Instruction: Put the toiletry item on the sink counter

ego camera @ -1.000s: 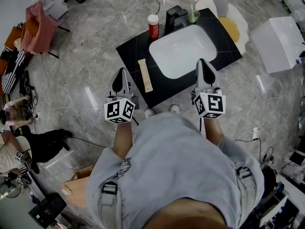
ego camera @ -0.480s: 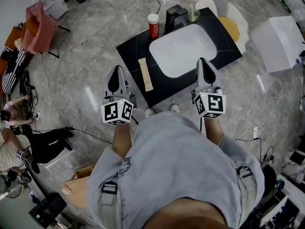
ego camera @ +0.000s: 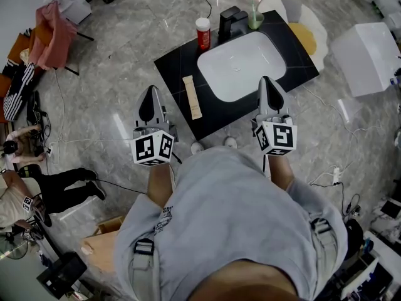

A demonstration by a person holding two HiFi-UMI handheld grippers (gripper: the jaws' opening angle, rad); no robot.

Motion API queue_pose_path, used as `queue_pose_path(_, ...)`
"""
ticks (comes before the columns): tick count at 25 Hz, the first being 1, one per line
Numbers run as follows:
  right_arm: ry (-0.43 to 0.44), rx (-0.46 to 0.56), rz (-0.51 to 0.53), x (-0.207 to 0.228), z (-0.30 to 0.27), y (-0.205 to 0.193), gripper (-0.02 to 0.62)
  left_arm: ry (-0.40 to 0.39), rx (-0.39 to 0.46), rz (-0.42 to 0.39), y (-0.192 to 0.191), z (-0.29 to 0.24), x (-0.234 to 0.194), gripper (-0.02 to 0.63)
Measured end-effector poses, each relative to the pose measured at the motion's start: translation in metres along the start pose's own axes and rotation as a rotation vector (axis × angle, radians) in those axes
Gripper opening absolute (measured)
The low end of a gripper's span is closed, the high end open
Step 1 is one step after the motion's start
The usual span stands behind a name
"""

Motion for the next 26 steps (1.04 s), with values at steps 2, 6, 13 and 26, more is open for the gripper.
queue_pose_path(2,-0.005,0.007,0.003,0.0003,0.0009,0.0008,0.005,0.001,0.001,-0.006,0.001,0.0005,0.0007,0.005)
queue_pose_path(6,-0.01,0.01,-0.007,0.0016,0.0011,0.0012,0.005,0.0,0.004,-0.014,0.0017,0.0012,0.0015,0.004)
queue_pose_path(13,-0.012,0.005,-0.009,0.0029,0.0029,0.0006,0.005,0.0,0.004,-0.02,0.0014,0.0016,0.0028,0.005)
queue_pose_path(26,-0.003,0.004,-0.011,0.0,0.0053,0.0019,0.005,0.006,-0.002,-0.031,0.0,0.0071,0.0051,0.005)
Point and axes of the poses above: the fingertips, and each gripper's own axes: z backward along the fingers, x to its right, y out of its top, the point moved 10 cm from there along z, backward along the fingers, and after that the axes turned 5 degrees about z, right-handed, at the moved point
